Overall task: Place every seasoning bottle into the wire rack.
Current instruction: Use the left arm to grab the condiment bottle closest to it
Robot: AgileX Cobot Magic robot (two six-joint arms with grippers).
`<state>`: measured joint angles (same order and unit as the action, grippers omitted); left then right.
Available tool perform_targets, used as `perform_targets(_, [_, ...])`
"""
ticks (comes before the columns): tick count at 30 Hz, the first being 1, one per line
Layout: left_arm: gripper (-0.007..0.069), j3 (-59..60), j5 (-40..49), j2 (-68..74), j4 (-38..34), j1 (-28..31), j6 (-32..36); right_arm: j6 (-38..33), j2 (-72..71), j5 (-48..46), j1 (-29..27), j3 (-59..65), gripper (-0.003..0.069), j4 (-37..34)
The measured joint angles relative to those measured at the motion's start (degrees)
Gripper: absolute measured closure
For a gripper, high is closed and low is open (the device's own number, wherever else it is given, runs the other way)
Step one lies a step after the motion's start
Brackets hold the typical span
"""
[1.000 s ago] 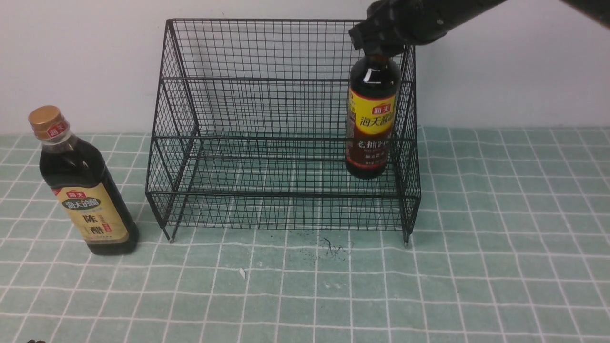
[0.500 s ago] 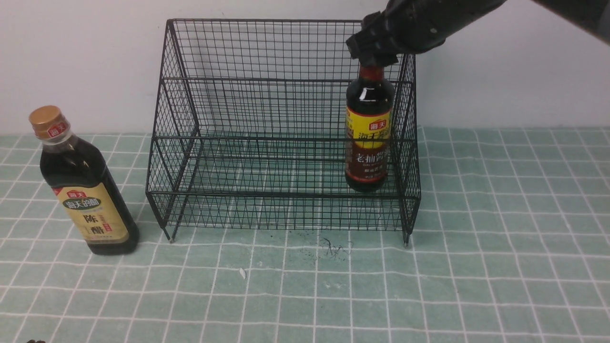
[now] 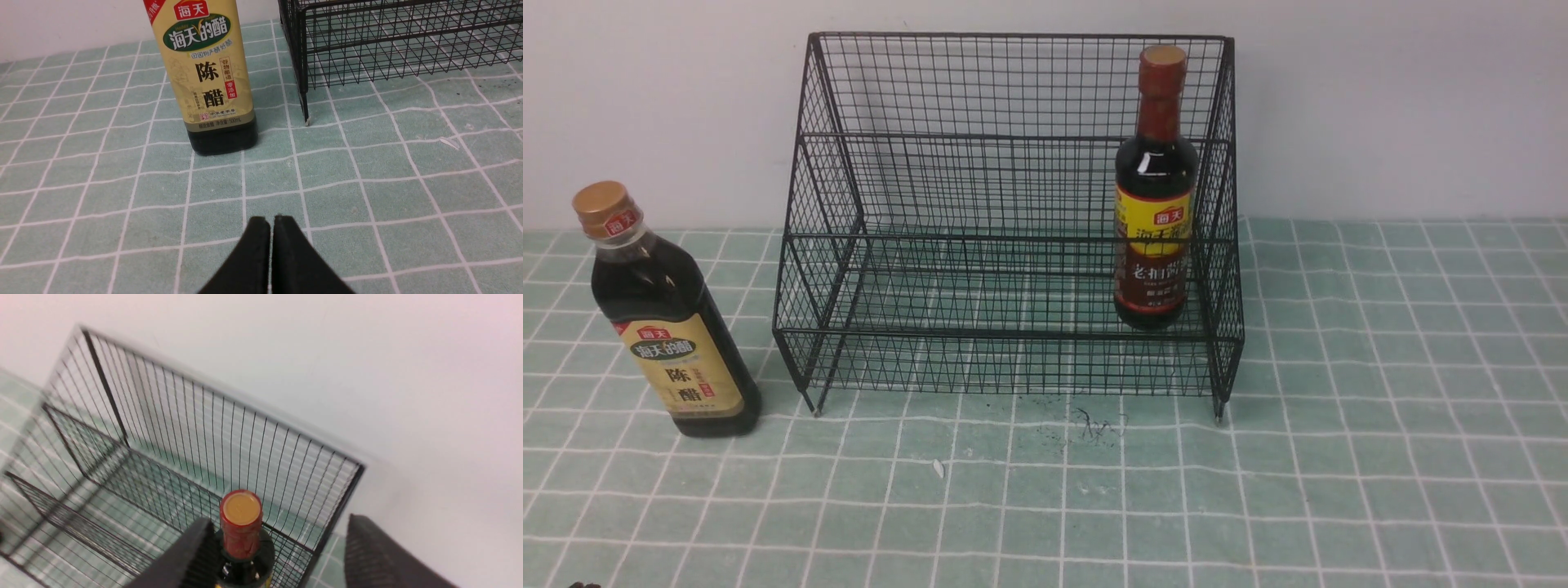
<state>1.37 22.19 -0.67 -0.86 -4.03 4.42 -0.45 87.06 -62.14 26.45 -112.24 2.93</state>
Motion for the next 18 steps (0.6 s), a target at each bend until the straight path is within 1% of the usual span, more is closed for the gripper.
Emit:
perform_targets(1, [0.0631, 0.00, 0.00, 0.00, 0.00, 0.00, 0.00, 0.00, -0.61, -0.30, 0.00, -0.05, 0.0294, -0.03])
perform_targets(4, [0.0631, 0.00, 0.00, 0.00, 0.00, 0.00, 0.00, 2.04, -10.17, -6.16, 0.00, 0.37, 0.0447, 0.95])
perform_targets(5, [0.0631, 0.00, 0.00, 0.00, 0.00, 0.00, 0.00, 3.10, -13.91, -7.18, 0.00, 1.60, 0.0519, 1.34])
perform_targets(6, [0.0631, 0.00, 0.00, 0.00, 0.00, 0.00, 0.00, 4.12, -17.20, -7.69, 0.00, 3.35, 0.0576, 1.61])
perform_targets(7, [0.0631, 0.00, 0.00, 0.00, 0.00, 0.00, 0.00, 5.32, -20.62, -7.69, 0.00, 5.80, 0.0616, 1.79])
perform_targets(8, [0.0631, 0.00, 0.00, 0.00, 0.00, 0.00, 0.00, 6.66, -24.18, -7.28, 0.00, 8.89, 0.0641, 1.92])
perform_targets(10, [0.0631, 0.00, 0.00, 0.00, 0.00, 0.00, 0.00, 9.63, -31.54, -5.23, 0.00, 16.90, 0.0662, 1.97])
perform_targets(11, [0.0631, 0.00, 0.00, 0.00, 0.00, 0.00, 0.00, 9.96, -32.32, -4.92, 0.00, 17.80, 0.0663, 1.97])
perform_targets(14, [0.0631, 0.00, 0.00, 0.00, 0.00, 0.00, 0.00, 15.14, -45.74, 3.37, 0.00, 35.82, 0.0671, 2.12])
perform_targets(15, [0.0631, 0.00, 0.00, 0.00, 0.00, 0.00, 0.00, 15.35, -46.42, 3.37, 0.00, 36.87, 0.0671, 2.12])
perform_targets(16, [0.0631, 0.00, 0.00, 0.00, 0.00, 0.00, 0.00, 16.61, -51.71, 7.94, 0.00, 45.06, 0.0671, 2.12])
perform_targets(18, [0.0631, 0.00, 0.00, 0.00, 0.00, 0.00, 0.00, 17.43, -57.53, 14.28, 0.00, 54.66, 0.0673, 2.06])
